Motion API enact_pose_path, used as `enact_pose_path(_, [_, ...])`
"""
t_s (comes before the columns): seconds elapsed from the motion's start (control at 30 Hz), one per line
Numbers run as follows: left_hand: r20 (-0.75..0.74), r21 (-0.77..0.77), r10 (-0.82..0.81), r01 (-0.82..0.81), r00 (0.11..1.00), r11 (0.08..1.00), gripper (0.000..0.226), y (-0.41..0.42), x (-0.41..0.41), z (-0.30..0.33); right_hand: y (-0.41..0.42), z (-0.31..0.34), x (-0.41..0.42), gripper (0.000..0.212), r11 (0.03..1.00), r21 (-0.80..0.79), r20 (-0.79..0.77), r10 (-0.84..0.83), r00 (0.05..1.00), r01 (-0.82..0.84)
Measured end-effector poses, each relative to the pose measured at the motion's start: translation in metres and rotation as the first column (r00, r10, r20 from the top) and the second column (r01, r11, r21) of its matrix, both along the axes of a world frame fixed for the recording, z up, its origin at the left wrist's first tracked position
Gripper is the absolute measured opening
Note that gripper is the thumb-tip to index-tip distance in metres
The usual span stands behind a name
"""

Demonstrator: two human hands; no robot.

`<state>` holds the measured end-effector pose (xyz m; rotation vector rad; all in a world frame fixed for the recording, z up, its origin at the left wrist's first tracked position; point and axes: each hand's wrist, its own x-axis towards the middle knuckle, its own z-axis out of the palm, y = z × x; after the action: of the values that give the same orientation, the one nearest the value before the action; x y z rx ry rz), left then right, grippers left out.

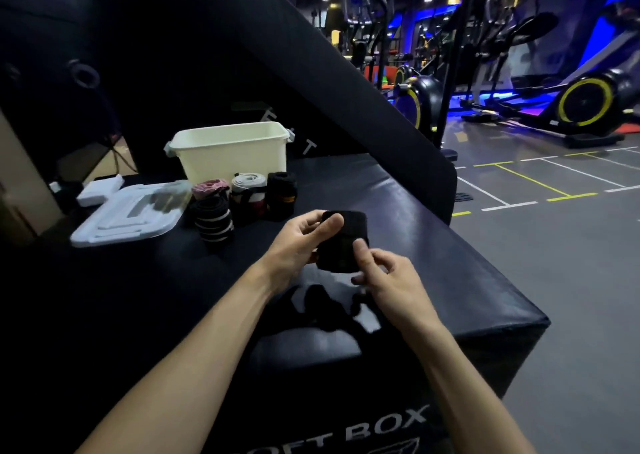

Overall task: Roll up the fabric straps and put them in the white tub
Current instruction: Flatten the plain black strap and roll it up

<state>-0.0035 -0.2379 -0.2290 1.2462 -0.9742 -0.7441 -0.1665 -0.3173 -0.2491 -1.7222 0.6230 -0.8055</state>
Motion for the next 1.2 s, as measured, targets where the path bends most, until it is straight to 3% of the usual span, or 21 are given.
enact_pose_path(0.07, [0.034, -0.001, 0.127, -0.127, 0.991, 0.992, 0.062, 0.021, -0.005, 0.001, 0.012, 0.003, 0.007, 0.028, 0.994, -0.076, -0.001, 0.083, 0.997, -0.082])
enact_pose_path(0.2, [0.245, 0.033, 0.254, -0.27, 0.935, 0.962, 0.046, 0.081, -0.005, 0.005, 0.045, 0.007, 0.024, 0.065, 0.972, -0.14, -0.002, 0.189, 0.982, -0.188])
enact_pose_path(0.37, [0.208, 0.05, 0.317, -0.334, 0.925, 0.941, 0.043, 0.166, 0.006, -0.002, 0.083, 0.005, 0.04, 0.062, 0.935, -0.295, -0.05, 0.192, 0.98, -0.198])
enact_pose_path(0.4, [0.31, 0.075, 0.339, -0.378, 0.888, 0.923, 0.042, 0.177, 0.014, -0.008, 0.083, 0.0, 0.038, 0.06, 0.935, -0.317, -0.049, 0.153, 0.987, -0.16])
enact_pose_path(0.47, [0.699, 0.178, 0.27, -0.527, 0.662, 0.831, 0.036, 0.202, 0.034, -0.017, 0.084, -0.005, 0.044, 0.06, 0.929, -0.361, -0.049, 0.071, 0.996, -0.084])
enact_pose_path(0.5, [0.812, 0.209, 0.188, -0.575, 0.553, 0.791, 0.034, 0.211, 0.04, -0.021, 0.084, -0.005, 0.046, 0.061, 0.924, -0.376, -0.065, 0.048, 0.997, -0.069])
enact_pose_path(0.53, [0.856, 0.227, 0.13, -0.589, 0.501, 0.775, 0.035, 0.216, 0.044, -0.023, 0.083, -0.002, 0.051, 0.062, 0.917, -0.393, -0.084, 0.04, 0.996, -0.07])
enact_pose_path(0.8, [0.839, 0.393, -0.01, -0.592, 0.544, 0.704, 0.066, 0.217, 0.085, -0.026, 0.042, 0.018, 0.134, 0.066, 0.898, -0.426, -0.202, 0.024, 0.979, -0.11])
enact_pose_path(0.97, [0.883, 0.288, 0.041, -0.607, 0.468, 0.74, 0.04, 0.214, 0.113, -0.021, 0.021, 0.017, 0.188, 0.068, 0.887, -0.453, -0.201, 0.001, 0.98, -0.094])
enact_pose_path(1.1, [0.848, 0.27, 0.119, -0.616, 0.516, 0.74, 0.012, 0.207, 0.145, -0.003, 0.012, 0.008, 0.211, 0.07, 0.883, -0.454, -0.183, 0.037, 0.982, -0.117])
enact_pose_path(1.2, [0.802, 0.192, 0.28, -0.672, 0.527, 0.715, 0.013, 0.185, 0.182, 0.019, 0.005, -0.002, 0.21, 0.069, 0.91, -0.395, -0.119, 0.084, 0.989, -0.125])
